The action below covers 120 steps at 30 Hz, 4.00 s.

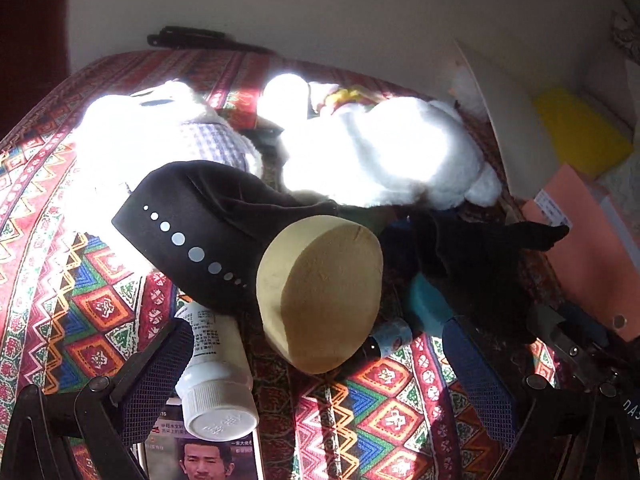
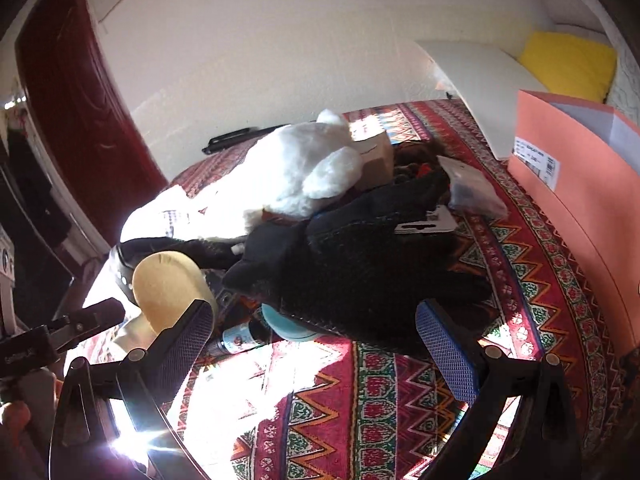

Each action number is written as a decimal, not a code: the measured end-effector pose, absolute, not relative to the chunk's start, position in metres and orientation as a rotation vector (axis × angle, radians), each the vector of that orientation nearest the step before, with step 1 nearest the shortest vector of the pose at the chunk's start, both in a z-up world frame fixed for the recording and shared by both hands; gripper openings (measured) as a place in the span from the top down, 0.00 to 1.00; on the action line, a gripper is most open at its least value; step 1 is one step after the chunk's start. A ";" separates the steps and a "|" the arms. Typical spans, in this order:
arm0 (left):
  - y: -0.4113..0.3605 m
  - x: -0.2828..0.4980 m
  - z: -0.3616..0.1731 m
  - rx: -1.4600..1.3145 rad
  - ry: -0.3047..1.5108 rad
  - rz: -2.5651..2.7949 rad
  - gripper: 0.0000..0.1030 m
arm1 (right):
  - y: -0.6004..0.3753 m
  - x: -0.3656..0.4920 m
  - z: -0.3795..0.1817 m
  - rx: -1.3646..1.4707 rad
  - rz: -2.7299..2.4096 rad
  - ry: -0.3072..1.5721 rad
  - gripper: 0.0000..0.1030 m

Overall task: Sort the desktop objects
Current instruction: 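Grasp the black glove with the right tool while the left tool grasps the yellow sponge, then carry the glove into the pink box and open the right tool while the left releases the sponge there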

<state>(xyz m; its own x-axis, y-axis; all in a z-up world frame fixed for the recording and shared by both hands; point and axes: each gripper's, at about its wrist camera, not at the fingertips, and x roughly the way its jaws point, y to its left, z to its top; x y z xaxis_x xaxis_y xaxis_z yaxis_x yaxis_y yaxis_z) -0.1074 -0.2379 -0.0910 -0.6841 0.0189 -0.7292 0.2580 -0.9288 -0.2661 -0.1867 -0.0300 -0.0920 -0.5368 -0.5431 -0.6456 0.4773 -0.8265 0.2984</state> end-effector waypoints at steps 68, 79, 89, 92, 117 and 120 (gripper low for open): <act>-0.099 -0.176 0.008 0.791 0.756 -3.102 0.27 | 0.134 -0.153 0.158 0.068 -2.720 -0.697 0.85; 0.021 -0.250 0.040 0.861 0.609 -3.286 0.27 | 0.259 -0.199 0.145 0.066 -2.876 -0.809 0.84; 0.126 -0.340 0.040 0.962 0.342 -3.355 0.27 | 0.339 -0.279 0.080 0.341 -2.981 -0.896 0.84; 0.153 -0.362 0.027 1.032 0.257 -3.334 0.27 | 0.357 -0.302 0.054 0.429 -2.950 -0.985 0.84; 0.091 -0.333 0.018 1.092 0.153 -3.146 0.05 | 0.319 -0.316 0.032 0.774 -3.144 -0.913 0.13; 0.061 -0.314 0.026 1.053 0.161 -3.113 0.05 | 0.295 -0.313 0.039 0.753 -3.124 -0.841 0.12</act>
